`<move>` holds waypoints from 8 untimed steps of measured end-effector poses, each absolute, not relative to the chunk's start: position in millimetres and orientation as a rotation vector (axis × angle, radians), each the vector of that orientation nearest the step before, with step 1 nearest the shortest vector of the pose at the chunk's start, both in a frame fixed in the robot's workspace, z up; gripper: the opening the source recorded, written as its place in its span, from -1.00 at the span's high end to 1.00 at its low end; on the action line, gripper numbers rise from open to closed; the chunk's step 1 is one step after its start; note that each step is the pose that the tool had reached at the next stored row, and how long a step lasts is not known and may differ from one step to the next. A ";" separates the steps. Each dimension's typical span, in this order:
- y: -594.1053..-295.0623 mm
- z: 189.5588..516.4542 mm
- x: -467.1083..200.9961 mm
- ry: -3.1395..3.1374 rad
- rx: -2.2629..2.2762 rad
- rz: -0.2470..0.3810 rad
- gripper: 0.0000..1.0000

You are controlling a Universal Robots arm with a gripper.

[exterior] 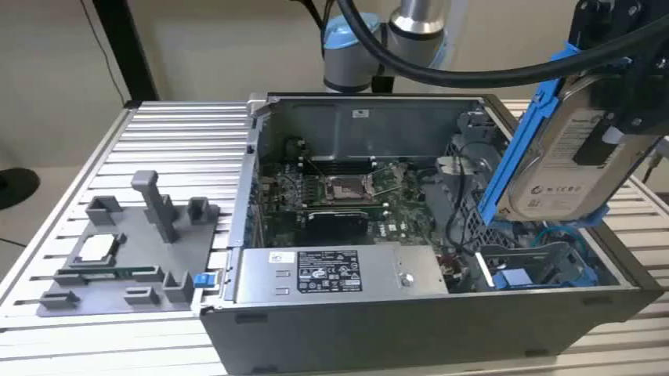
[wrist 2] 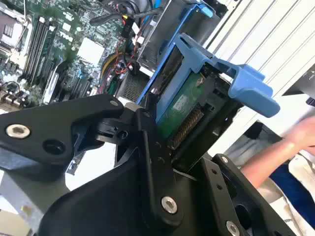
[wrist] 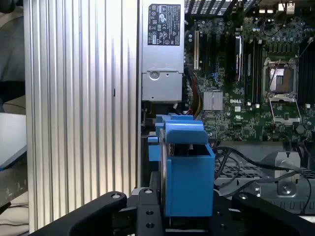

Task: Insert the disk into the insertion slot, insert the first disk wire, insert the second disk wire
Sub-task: 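Insert the disk into the insertion slot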

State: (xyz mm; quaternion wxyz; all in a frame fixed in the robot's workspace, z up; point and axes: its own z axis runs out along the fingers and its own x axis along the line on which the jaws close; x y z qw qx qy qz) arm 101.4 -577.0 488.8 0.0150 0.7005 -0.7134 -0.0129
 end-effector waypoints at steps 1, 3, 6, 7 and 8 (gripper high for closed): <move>-577.0 488.8 101.3 -2.220 2.180 -0.040 1.00; -577.0 488.8 101.3 -2.220 2.180 -0.040 1.00; -577.0 488.8 101.3 -2.220 2.180 -0.040 1.00; -577.0 488.8 101.3 -2.220 2.180 -0.040 1.00; -577.0 488.8 101.3 -2.220 2.180 -0.040 1.00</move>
